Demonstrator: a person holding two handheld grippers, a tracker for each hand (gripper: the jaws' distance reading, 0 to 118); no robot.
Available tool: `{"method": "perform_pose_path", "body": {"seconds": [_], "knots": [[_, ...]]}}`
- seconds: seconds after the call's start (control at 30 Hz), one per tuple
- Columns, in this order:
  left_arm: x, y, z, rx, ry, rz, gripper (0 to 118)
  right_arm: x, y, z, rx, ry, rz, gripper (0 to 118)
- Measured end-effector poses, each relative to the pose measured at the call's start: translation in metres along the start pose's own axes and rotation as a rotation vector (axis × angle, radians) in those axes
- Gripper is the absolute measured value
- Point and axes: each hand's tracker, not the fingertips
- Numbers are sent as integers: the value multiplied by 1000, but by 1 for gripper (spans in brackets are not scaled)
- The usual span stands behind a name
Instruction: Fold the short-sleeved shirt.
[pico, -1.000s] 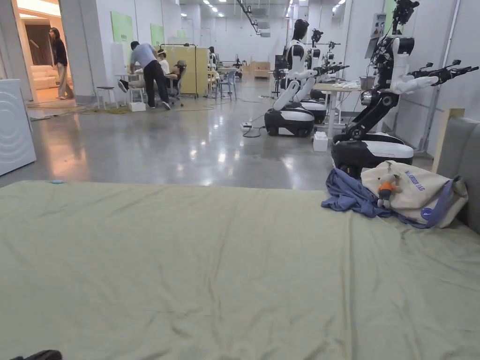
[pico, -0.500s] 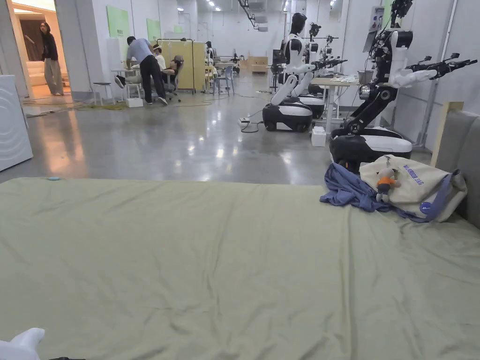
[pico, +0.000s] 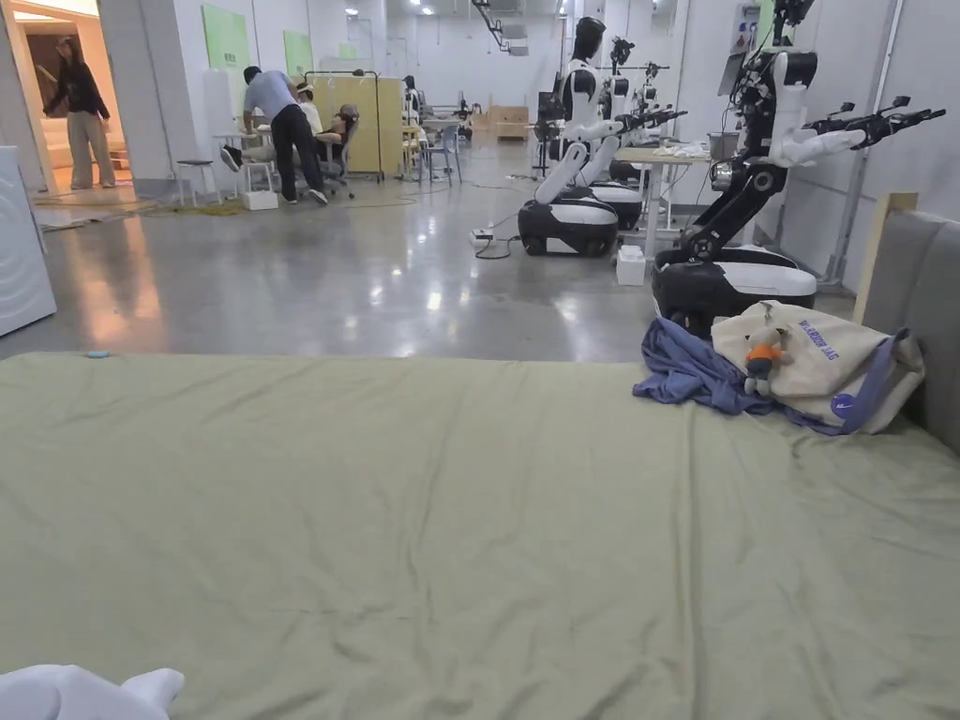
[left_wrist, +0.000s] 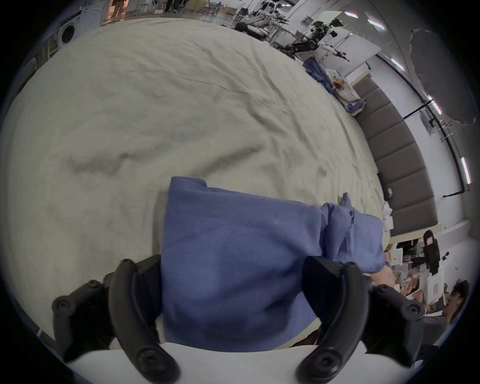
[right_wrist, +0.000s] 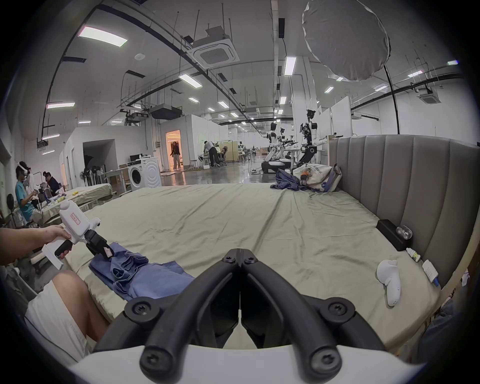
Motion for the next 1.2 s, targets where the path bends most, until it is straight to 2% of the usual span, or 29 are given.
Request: {"method": "perform_pose_path", "body": {"seconds": [0.03,0.07,0.1,0.13,0.17,0.3,0.4,0.47,0.53,0.6,0.67,0.83,0.97,1.07,1.2], "knots": [[4,0,2,0,35,-37,91,0,0,0,0,1,0,2],[7,-2,5,6,69,-85,72,0,0,0,-2,2,-1,2],[1,0,7,17,85,-89,36,1,0,-1,-4,5,-4,2],[-1,-1,12,29,56,-60,16,2,0,-1,-5,5,-6,2],[-4,-1,17,50,-17,-10,16,2,0,-1,-6,3,-9,2],[2,-9,33,129,-26,-30,15,3,0,-1,-5,2,-14,2],[-8,-6,37,153,-102,53,15,2,0,-1,-6,3,-13,2],[-11,-7,45,178,-105,30,14,2,0,-1,-7,4,-9,2],[-24,1,53,196,-104,90,14,2,0,-1,-8,3,-8,2],[-44,8,65,211,-90,128,14,3,0,-2,-8,4,-12,2],[-51,14,83,248,-11,151,14,5,0,-2,-9,3,-21,2],[-58,26,120,268,266,114,14,6,0,-2,-9,2,-30,2],[-43,30,135,290,242,134,14,4,1,-3,-10,2,-19,2],[-6,25,134,294,286,48,14,3,1,-4,-12,2,-13,2],[45,21,126,318,266,-45,14,3,1,-4,-12,2,-16,2]]}}
